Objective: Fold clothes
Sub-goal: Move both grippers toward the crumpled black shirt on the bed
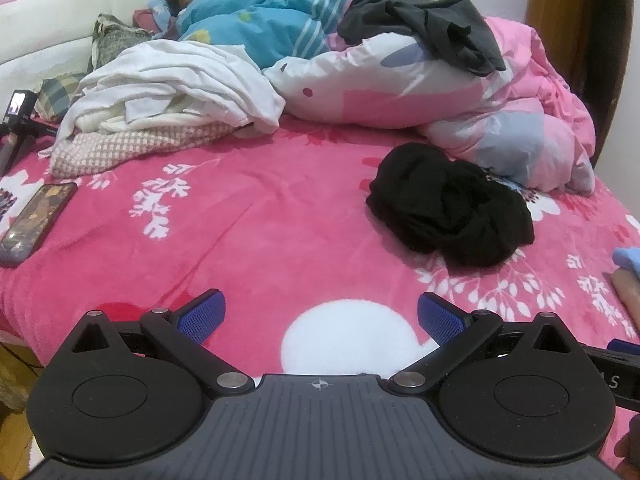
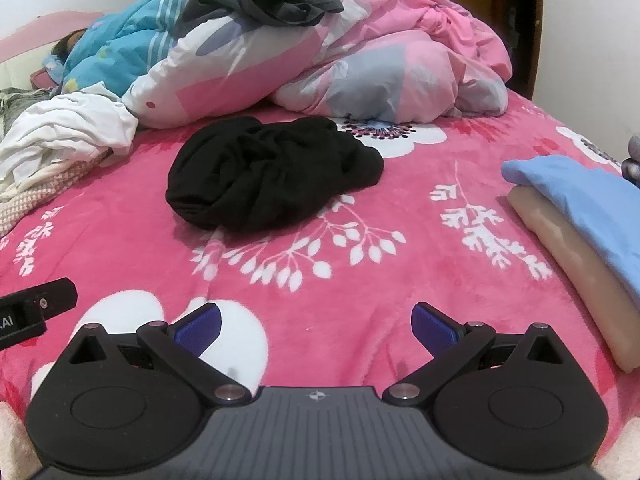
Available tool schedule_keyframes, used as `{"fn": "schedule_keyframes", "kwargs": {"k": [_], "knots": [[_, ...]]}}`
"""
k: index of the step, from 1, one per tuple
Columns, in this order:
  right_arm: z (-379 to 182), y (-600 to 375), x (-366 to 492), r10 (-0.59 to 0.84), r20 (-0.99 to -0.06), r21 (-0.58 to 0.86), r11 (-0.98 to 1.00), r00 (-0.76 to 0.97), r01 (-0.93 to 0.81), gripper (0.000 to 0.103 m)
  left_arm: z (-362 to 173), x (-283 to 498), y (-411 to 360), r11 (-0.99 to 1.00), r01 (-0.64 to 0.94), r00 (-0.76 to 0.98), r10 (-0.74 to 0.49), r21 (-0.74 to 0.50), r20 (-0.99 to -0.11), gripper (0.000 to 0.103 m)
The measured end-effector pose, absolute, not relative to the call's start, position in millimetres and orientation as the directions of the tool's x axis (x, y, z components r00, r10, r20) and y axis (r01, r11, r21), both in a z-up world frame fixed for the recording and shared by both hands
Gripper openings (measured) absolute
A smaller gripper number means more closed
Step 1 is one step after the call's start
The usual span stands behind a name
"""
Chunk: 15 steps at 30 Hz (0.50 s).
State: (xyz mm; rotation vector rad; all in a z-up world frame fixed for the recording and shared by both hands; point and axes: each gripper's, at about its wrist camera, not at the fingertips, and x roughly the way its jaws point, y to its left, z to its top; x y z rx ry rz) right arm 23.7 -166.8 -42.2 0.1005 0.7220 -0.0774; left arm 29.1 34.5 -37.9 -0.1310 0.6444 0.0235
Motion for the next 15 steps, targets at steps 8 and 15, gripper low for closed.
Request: {"fn": "schedule_keyframes", "kwargs": {"k": [8,15], "knots": [[-55,-176,27,0.007,-0.641,0.126,0.987,0.768,0.096,0.103,-52,44,33,0.991,-0.058,0.791,-0.027,-0.119,-0.611,0.103],[-60,-174,38,0.015,-0.632,0.066,0.997,0.775,0.035,0.103,-65,60,34,0.989,-0.041,0.779,-0.059,-0.145,-0.624,0.103]]}}
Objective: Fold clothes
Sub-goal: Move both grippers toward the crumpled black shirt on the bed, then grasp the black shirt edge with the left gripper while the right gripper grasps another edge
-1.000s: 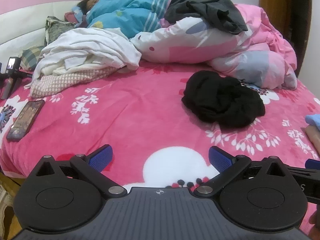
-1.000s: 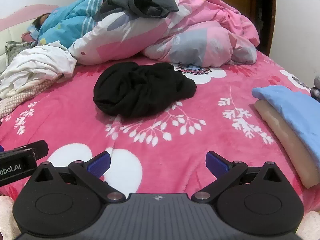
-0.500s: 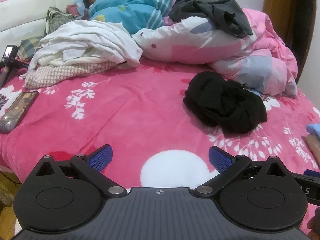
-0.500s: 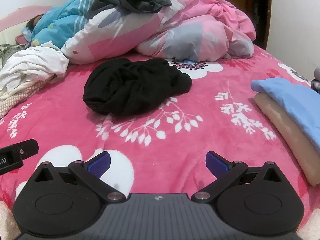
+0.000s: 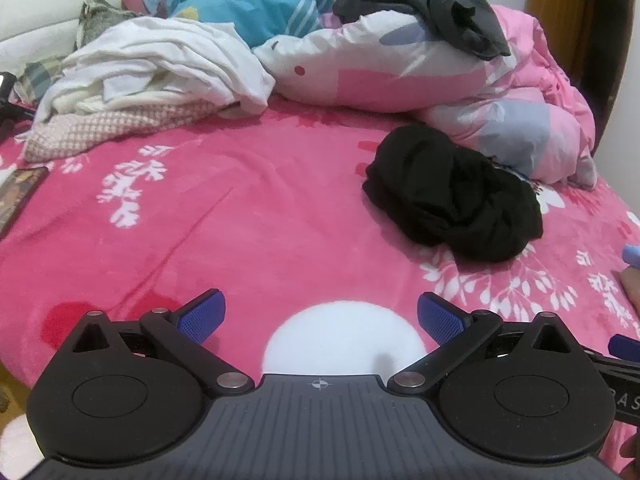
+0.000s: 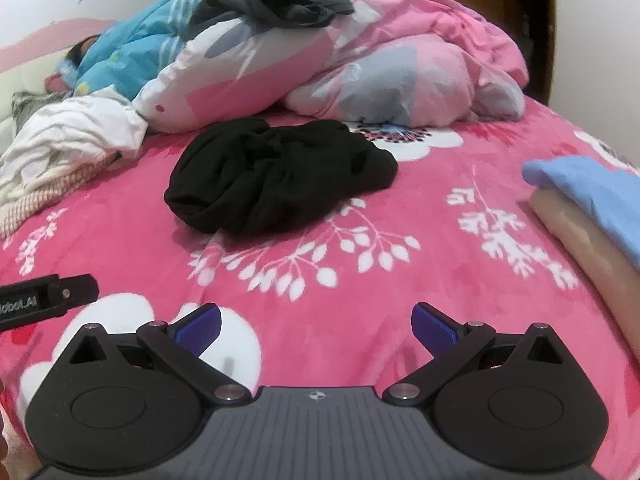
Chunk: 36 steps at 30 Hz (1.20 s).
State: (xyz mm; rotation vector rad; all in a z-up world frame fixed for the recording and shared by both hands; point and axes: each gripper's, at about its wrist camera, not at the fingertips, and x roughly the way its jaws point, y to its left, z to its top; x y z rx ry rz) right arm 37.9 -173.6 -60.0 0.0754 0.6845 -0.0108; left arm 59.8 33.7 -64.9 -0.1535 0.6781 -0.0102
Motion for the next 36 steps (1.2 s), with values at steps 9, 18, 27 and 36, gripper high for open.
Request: {"fn": "schedule_keyframes", "kwargs": {"k": [9,18,27,36], "knots": [[-60,-174,51,0.050,-0.550,0.014,0.999,0.833,-0.051,0.103,-72,80,33,0.989,-0.016,0.794,-0.078,-0.149,-0.603,0.103],[-51,-184,66,0.086,-0.461,0.032,0.996,0.883,-0.080,0.103,-59,116,24,0.985,0.098,0.827,-0.160,-0.141,-0.539,0.103],[-29,-209,116,0.079,-0.425,0.061,0.996,0.902,-0.059,0.103,-53,173,2,0.951,0.232,0.845,-0.301,-0.205,-0.441,0.103],[-27,-220,189,0.224,-0.441,0.229,0.964,0.869,-0.133,0.094,-80,197,-9,0.937,0.292,0.828,-0.348,-0.192,-0.440,0.073]]}}
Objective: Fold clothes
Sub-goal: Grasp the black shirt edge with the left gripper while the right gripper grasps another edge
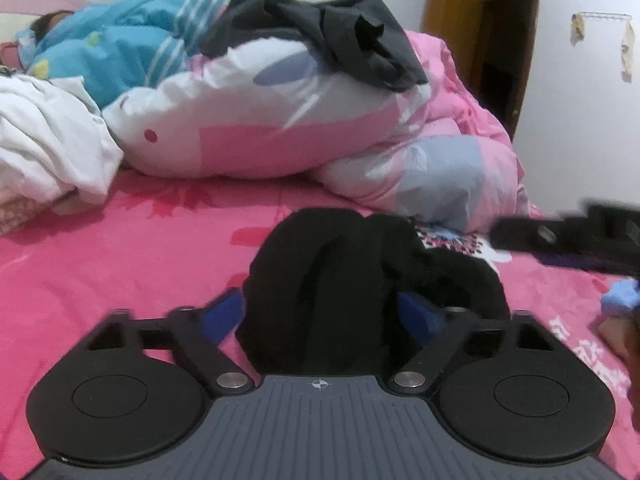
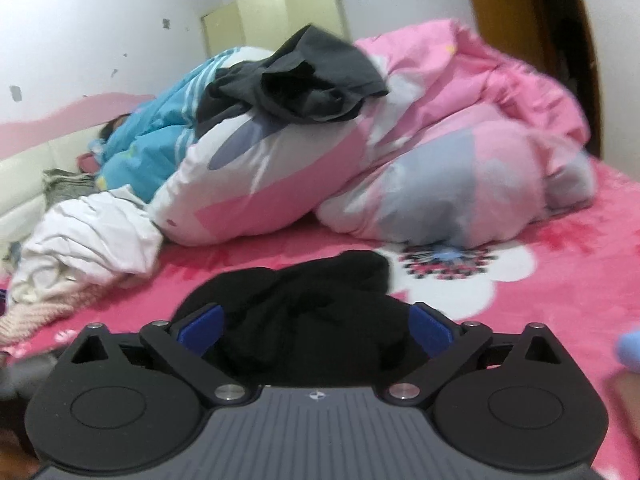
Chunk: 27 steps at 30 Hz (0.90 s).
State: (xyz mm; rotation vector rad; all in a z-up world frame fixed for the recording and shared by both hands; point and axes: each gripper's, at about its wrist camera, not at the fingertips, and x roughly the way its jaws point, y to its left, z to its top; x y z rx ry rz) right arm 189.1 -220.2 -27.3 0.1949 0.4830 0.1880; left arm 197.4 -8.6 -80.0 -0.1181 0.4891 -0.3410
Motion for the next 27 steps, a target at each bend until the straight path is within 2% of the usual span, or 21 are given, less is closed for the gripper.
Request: {"fn": "schedule_keyframes", "kwargs": {"k": [1,2,4,6,8,10,11,13,16,20,27], "knots": [[-29,-218,197,0.243,-0.448,0.238,0.960,0.860,-0.147,0.087,-83,200,-8,0.936,0.292,0.823,-0.351,-0.197,-0.447,0.068],[-32,-214,206,0.256,-0.459,0.237,0.958,0.850,-0.161,0.084,-85,202,-7,0.935,0.289,0.818,-0.353,-0.207,-0.454,0.060],[-38,-205,221,0.278,-0.485,0.228,0.955,0.829,-0.187,0.074,-85,206,-3,0.930,0.282,0.807,-0.362,-0.235,-0.466,0.055],[-47,-197,235,0.293,-0.514,0.214,0.954,0.806,-0.210,0.069,-84,207,1,0.927,0.275,0.804,-0.367,-0.255,-0.468,0.050],[-59,-190,247,0.298,-0.556,0.203,0.954,0.776,-0.221,0.058,-83,206,5,0.925,0.269,0.804,-0.369,-0.269,-0.465,0.038],[-71,-186,257,0.292,-0.604,0.203,0.956,0.742,-0.211,0.034,-81,203,9,0.923,0.259,0.809,-0.368,-0.284,-0.458,0.031],[-73,-186,258,0.289,-0.612,0.212,0.957,0.736,-0.199,0.031,-81,202,12,0.921,0.255,0.811,-0.369,-0.294,-0.454,0.029],[-70,-190,252,0.293,-0.598,0.234,0.954,0.746,-0.187,0.014,-79,201,18,0.913,0.249,0.812,-0.378,-0.321,-0.444,0.026],[-60,-195,237,0.291,-0.570,0.257,0.951,0.768,-0.169,0.008,-78,200,26,0.903,0.239,0.806,-0.390,-0.358,-0.445,0.021],[-47,-206,213,0.284,-0.543,0.294,0.946,0.790,-0.138,0.007,-75,195,35,0.897,0.242,0.795,-0.402,-0.371,-0.455,0.016],[-33,-219,157,0.283,-0.510,0.353,0.930,0.813,-0.102,0.007,-70,183,54,0.900,0.235,0.811,-0.390,-0.368,-0.436,0.016]]}}
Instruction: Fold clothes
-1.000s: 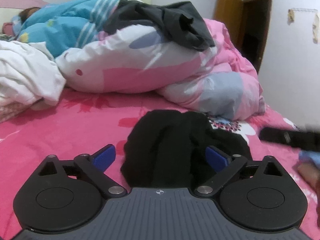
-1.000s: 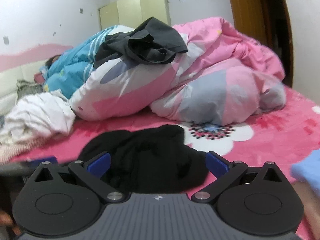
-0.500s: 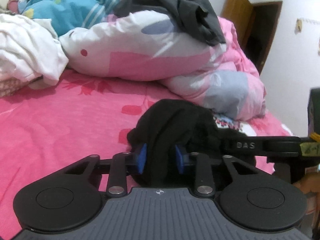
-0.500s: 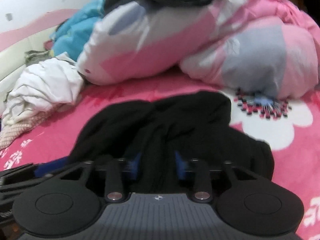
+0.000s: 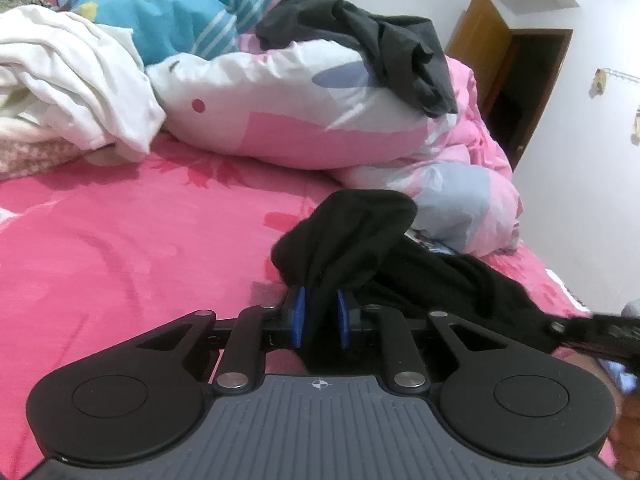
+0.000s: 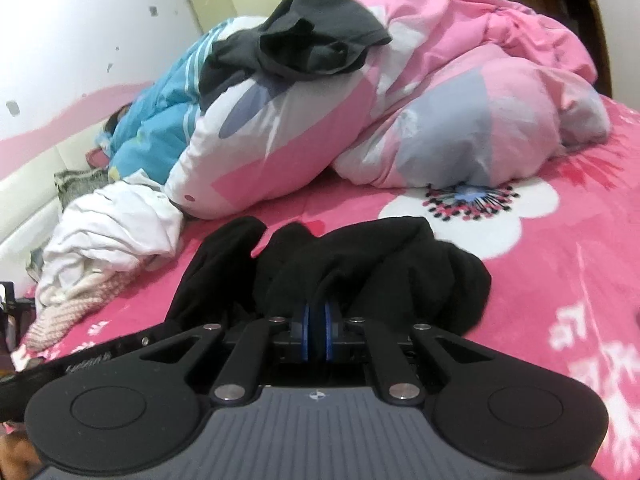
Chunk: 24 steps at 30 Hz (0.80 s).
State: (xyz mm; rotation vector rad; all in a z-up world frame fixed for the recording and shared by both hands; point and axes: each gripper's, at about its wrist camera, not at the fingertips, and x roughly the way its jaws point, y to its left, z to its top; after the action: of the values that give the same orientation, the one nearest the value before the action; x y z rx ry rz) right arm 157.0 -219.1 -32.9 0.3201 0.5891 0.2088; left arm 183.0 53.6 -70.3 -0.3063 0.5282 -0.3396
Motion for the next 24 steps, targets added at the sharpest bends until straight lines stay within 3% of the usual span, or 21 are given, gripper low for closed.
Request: {"fn": "schedule_keyframes", "kwargs": {"k": [7,9,14,17,21,24], "knots": [[-48,-224,119,0.249,-0.570,0.364,0.931,0.783,-0.031,0.007,-66,179,76,0.907,0.196,0.838,-0.352,-0.373,-0.417,0.020],[-54,-222,110,0.246,-0.591,0.360,0.933,0.768,-0.022,0.007,-65,176,78,0.904,0.207,0.841,-0.360,-0.376,-0.404,0.028],[-61,-220,87,0.261,-0.617,0.351,0.936,0.743,-0.038,0.007,-61,169,65,0.882,0.307,0.829,-0.433,-0.358,-0.353,0.069],[-60,-223,77,0.288,-0.631,0.353,0.933,0.720,-0.063,0.007,-60,168,47,0.865,0.379,0.807,-0.482,-0.328,-0.340,0.082],[-56,-229,65,0.332,-0.645,0.332,0.933,0.689,-0.139,0.007,-64,169,24,0.889,0.379,0.819,-0.452,-0.258,-0.354,0.082],[-51,-234,58,0.348,-0.640,0.322,0.931,0.685,-0.172,0.008,-69,176,20,0.905,0.334,0.827,-0.415,-0.262,-0.380,0.069]]}}
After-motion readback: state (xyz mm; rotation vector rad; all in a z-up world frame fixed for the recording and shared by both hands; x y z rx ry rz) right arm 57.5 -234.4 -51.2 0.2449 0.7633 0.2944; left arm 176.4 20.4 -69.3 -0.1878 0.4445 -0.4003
